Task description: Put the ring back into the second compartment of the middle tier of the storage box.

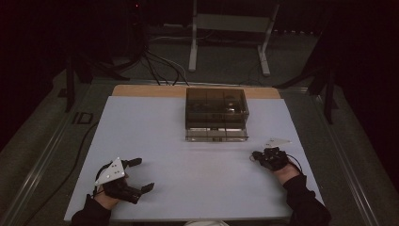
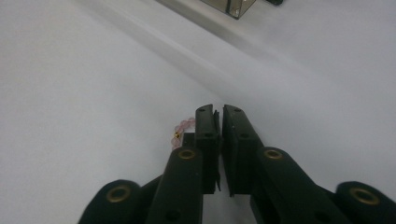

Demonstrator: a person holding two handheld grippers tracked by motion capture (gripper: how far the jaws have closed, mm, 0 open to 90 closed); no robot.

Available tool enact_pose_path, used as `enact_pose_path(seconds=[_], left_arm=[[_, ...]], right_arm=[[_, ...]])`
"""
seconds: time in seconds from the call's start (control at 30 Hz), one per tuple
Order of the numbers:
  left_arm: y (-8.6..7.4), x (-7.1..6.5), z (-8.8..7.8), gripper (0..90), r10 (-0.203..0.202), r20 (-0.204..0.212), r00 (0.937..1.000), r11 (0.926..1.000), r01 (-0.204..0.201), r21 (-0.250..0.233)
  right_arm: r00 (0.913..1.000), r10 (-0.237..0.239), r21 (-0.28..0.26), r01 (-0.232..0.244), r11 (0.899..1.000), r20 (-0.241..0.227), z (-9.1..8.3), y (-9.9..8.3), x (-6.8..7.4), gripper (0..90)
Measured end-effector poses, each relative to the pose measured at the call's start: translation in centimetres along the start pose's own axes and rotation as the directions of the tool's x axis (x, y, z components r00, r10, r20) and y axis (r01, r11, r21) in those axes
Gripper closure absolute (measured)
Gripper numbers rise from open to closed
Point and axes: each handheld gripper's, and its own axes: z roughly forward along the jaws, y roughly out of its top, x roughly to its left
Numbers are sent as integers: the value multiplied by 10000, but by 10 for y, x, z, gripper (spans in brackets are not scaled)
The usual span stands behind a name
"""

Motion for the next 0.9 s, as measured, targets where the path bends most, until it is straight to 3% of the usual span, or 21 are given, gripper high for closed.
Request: enact_pose_path(seconds=[0.9], left_arm=[[0,0,0,9,6,-1,10000,10000,-6,25]], right_arm=[[9996,270,-25,-270,9996,116,-3,2,0,889]])
